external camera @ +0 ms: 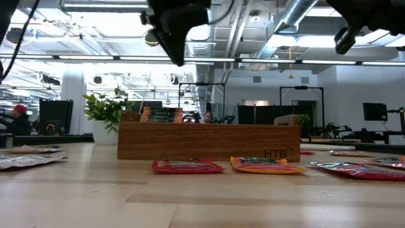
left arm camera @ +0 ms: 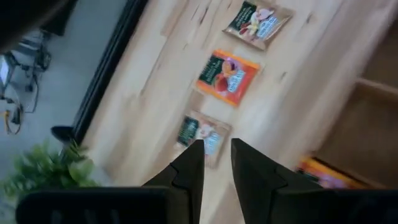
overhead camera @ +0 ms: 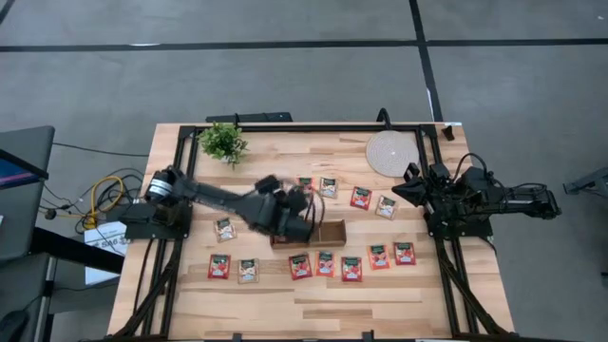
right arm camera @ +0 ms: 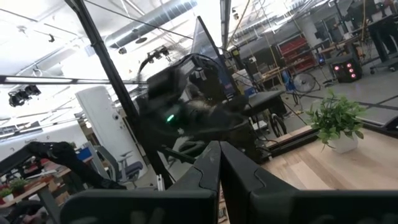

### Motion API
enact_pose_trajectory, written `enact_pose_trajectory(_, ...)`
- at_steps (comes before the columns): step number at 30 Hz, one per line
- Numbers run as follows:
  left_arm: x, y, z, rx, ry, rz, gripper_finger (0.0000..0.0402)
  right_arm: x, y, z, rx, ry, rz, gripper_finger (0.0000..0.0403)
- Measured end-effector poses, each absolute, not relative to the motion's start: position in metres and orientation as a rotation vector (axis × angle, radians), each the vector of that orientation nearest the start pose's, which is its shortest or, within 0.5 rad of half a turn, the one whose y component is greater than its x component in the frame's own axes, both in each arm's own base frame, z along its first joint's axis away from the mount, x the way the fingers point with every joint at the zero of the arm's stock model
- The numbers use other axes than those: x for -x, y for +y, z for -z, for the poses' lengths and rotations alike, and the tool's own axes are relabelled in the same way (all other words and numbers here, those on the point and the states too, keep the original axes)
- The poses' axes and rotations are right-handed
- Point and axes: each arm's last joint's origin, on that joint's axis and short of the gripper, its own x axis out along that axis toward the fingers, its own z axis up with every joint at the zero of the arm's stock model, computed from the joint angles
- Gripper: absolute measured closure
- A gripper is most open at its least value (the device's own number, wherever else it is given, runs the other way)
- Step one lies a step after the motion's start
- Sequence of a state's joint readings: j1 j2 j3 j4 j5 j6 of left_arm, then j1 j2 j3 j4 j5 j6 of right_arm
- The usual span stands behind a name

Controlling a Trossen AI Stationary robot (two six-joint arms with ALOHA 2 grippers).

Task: Pick & Place Tea
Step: Put the orange tea bag into the left section of the wooden organizer

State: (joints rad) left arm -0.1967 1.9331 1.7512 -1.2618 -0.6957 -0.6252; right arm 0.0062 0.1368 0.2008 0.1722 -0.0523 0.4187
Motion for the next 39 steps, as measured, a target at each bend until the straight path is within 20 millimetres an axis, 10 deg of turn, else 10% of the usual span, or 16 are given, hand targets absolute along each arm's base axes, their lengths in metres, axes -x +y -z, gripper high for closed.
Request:
enact_pose_trajectory(14, -0.397, 0.110, -0.278, 0.215, 1.050, -0.500, 0.0325, -0.093, 0.002, -0.238, -0.411, -0.220, -0.107, 0.0403)
enact_pose_trajectory(27, -0.402, 0.145, -0.248, 0.248, 1.103, -0.341, 0.0237, -0.093, 0.002, -0.238, -0.411, -0.219, -0.108, 0.0403)
enact_pose_trajectory(39, -0.411, 0.160, -0.194, 0.283, 1.245, -0.317, 0.0234, -0.093, 0.002, -0.237, -0.412, -0.217, -0.107, 0.0403)
